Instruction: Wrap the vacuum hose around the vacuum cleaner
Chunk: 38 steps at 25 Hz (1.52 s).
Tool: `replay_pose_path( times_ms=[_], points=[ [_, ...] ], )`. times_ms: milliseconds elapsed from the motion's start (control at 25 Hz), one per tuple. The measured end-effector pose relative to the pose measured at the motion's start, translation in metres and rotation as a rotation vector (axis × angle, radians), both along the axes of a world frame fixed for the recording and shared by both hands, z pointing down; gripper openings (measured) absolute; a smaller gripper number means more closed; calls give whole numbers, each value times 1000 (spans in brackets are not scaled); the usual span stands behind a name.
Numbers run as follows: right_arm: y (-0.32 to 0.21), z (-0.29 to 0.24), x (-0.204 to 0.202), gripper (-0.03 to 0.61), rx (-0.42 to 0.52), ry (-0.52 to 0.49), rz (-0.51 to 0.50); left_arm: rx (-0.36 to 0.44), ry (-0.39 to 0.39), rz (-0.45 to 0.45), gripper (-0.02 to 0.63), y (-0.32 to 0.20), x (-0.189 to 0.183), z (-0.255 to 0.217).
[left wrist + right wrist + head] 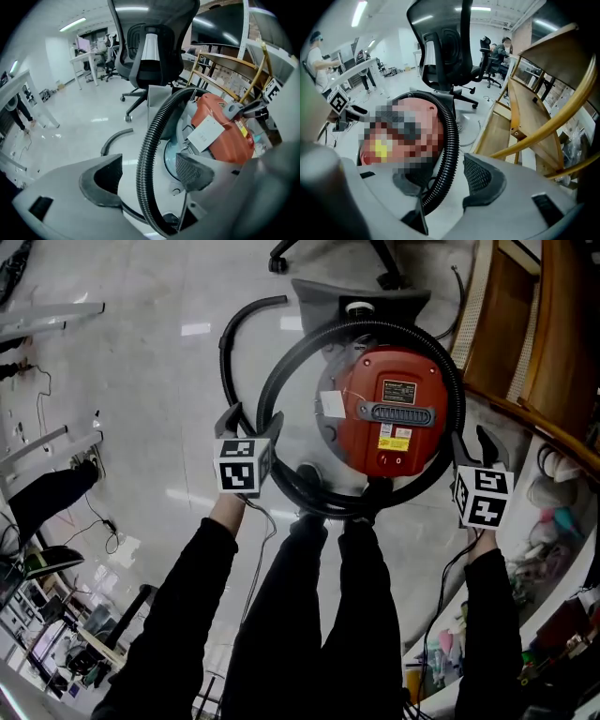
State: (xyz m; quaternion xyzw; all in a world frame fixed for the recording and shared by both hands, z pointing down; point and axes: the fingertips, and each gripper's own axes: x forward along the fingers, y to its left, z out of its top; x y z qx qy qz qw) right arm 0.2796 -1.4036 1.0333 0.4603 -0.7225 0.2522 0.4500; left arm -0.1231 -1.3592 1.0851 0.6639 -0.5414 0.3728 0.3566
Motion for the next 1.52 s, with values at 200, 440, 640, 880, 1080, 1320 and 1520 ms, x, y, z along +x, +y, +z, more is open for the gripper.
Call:
replay_pose_path(
  times_ms=[200, 440, 640, 880, 1080, 1320, 1520],
  points=[
    [19, -22, 0, 206, -14, -25, 28, -49, 49, -44, 350, 43, 12, -20],
    [45, -55, -11, 206, -30, -70, 35, -70, 179, -64, 349, 81, 57, -66],
    [67, -93, -32, 187, -26, -172, 33, -16, 204, 91, 301, 90, 88, -117],
    [95, -141, -52, 122, -3, -237, -16, 41, 249, 187, 93, 96, 117, -184],
    [123, -176, -54, 73, -48, -336, 24, -31, 292, 244, 52, 125, 160, -222],
    [155, -249, -64, 48, -65, -404, -1, -15, 334, 373, 52, 150, 214, -319],
    [159, -313, -63, 34, -21, -458, 9, 13, 371, 419, 48, 160, 234, -389]
  ],
)
